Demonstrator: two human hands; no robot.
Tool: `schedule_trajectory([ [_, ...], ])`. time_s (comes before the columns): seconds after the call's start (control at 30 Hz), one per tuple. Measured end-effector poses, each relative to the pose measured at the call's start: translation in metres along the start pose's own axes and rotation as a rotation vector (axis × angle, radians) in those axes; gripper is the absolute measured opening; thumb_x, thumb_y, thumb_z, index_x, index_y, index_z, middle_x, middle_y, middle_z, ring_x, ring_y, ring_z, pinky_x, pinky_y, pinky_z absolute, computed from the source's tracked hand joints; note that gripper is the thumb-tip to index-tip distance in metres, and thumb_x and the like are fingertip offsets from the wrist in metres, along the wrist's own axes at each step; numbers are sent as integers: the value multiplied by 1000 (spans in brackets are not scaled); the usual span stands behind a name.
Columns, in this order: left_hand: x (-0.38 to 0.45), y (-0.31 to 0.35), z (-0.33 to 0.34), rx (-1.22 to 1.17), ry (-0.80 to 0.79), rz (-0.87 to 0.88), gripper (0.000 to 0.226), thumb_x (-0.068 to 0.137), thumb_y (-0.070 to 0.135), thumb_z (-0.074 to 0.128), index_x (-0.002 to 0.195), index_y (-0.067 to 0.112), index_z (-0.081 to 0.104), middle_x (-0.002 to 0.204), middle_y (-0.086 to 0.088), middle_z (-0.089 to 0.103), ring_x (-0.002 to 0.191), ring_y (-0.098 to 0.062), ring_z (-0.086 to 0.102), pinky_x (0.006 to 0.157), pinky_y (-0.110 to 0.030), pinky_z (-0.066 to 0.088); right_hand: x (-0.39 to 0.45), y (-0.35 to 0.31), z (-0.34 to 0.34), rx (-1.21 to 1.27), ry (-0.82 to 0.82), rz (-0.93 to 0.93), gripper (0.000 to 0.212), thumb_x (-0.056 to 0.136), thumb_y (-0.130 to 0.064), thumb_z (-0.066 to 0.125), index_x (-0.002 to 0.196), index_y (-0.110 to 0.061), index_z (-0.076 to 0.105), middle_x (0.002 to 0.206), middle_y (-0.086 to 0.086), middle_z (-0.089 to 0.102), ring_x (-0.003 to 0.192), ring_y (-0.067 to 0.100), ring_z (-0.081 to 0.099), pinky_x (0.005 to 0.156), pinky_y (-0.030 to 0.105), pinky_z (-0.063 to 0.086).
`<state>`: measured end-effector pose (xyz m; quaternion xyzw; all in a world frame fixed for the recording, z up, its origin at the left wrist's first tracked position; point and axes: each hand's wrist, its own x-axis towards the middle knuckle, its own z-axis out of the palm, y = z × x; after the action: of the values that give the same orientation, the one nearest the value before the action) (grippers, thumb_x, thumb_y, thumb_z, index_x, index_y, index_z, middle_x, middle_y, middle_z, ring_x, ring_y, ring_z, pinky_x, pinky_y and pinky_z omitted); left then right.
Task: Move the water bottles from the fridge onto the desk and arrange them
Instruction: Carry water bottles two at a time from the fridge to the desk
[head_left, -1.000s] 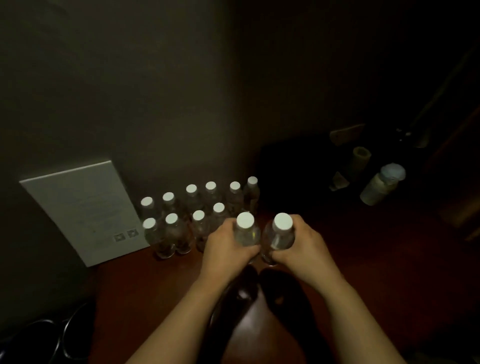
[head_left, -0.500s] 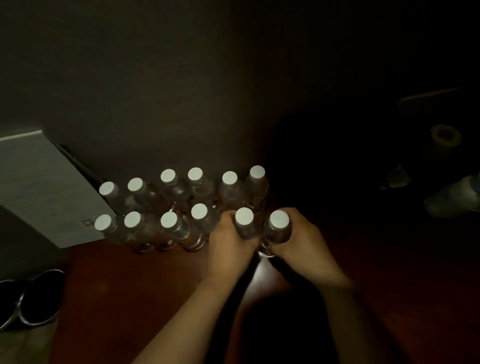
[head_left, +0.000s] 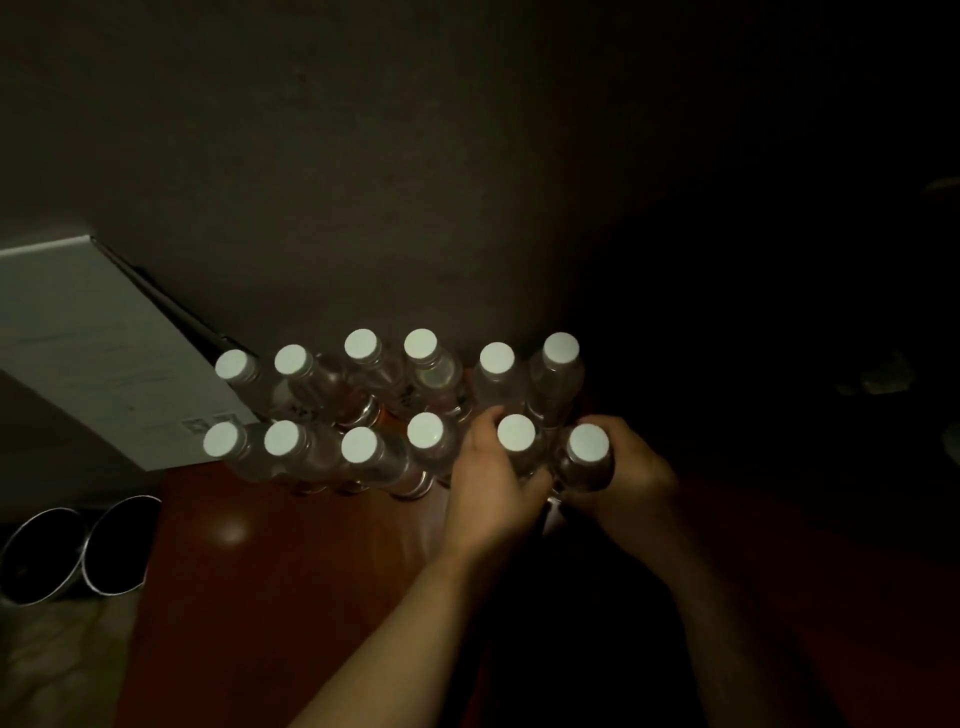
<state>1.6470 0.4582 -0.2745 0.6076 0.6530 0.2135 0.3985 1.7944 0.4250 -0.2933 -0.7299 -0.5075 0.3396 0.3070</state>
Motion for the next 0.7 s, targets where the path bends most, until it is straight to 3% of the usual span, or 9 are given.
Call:
schedule_trajectory([
  [0.07,-3,5,-5,18,0,17,75,79,35,79,142,21,41,137,2,56,124,-11,53,104,-27,42,2,-4,-4,28,-71,57,62,59,-16,87,111,-34,60,108,-12,66,101,8,63,84,25,51],
  [0.17,-5,12,-16,71,-22,45,82,79,29,78,148,20,35,145,1,48,131,-11,45,104,-17,32,3,-19,-11,42,-185,96,78,50,-27,87,119,-40,53,118,-10,63,110,8,59,90,24,45],
  [0.3,-14,24,-35,151,-33,146,81,80,27,76,149,19,35,143,-2,47,131,-14,43,102,-15,29,-5,-44,-26,-28,-195,83,82,64,-21,87,134,-38,48,127,-14,59,113,4,55,81,12,38],
  [0.5,-44,39,-74,389,-22,300,71,83,43,71,144,21,42,140,-1,48,129,-22,46,102,-34,45,-29,-108,-58,-245,-99,-34,88,68,-29,85,143,-34,41,139,-7,51,124,13,50,90,19,34],
  [0.7,-91,43,-144,478,42,345,60,83,52,65,134,24,50,131,0,53,122,-23,52,97,-38,48,-82,-178,-60,-465,-86,-209,77,71,-33,81,140,-30,47,136,-5,52,121,15,52,92,19,36],
])
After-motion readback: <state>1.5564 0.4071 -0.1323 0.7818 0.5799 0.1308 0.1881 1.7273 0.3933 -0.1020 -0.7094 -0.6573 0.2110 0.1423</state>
